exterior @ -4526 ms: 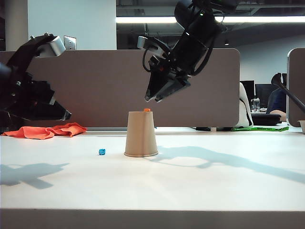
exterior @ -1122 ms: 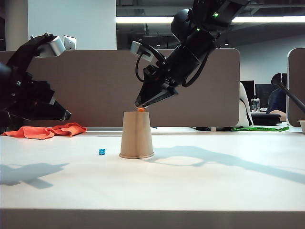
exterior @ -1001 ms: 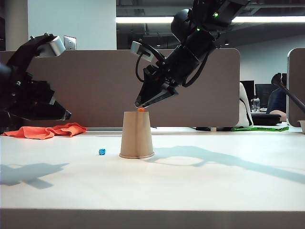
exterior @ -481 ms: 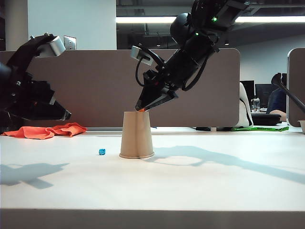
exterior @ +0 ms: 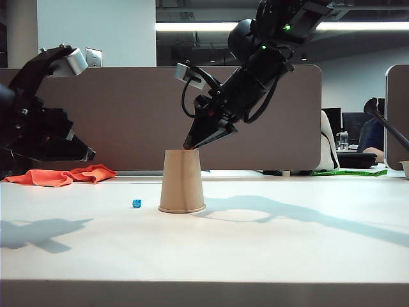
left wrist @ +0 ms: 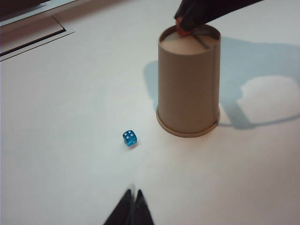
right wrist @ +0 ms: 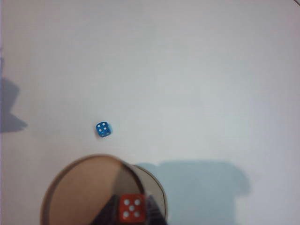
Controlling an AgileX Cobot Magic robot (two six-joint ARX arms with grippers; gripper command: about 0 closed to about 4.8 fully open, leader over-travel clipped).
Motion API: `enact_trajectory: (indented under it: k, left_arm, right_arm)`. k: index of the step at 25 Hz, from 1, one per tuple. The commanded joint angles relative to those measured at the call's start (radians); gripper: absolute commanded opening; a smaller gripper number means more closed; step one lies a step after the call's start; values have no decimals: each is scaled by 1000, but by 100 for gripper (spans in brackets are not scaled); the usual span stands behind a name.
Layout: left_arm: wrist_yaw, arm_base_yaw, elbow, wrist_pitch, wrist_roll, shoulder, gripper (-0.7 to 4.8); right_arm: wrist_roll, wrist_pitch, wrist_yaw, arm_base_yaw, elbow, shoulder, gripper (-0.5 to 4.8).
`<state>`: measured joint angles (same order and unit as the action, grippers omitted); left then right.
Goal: Throw the dice onto the paper cup, compare its value with the values of the other dice on the table, place the die with the higher value on the paper cup, and take no action if both dice have the same value.
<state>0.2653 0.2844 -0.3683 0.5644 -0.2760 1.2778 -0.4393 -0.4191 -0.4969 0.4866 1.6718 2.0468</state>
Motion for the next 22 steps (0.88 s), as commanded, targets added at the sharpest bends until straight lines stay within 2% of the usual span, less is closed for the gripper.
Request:
enact_trajectory:
  k: [1, 4, 7, 22]
  left_arm:
    - [1, 0, -5, 13, 3, -2, -5]
    - [1, 0, -5, 13, 3, -2, -5]
    - [1, 0, -5, 13, 3, -2, -5]
    - [1, 0, -5, 13, 3, -2, -5]
  right_arm:
    - [1, 5, -3, 1, 4, -3, 80]
    - [2, 5, -3, 1, 4, -3, 80]
    - [1, 6, -2, 1, 4, -3, 52]
    - [2, 36, -3, 1, 5, -5, 51]
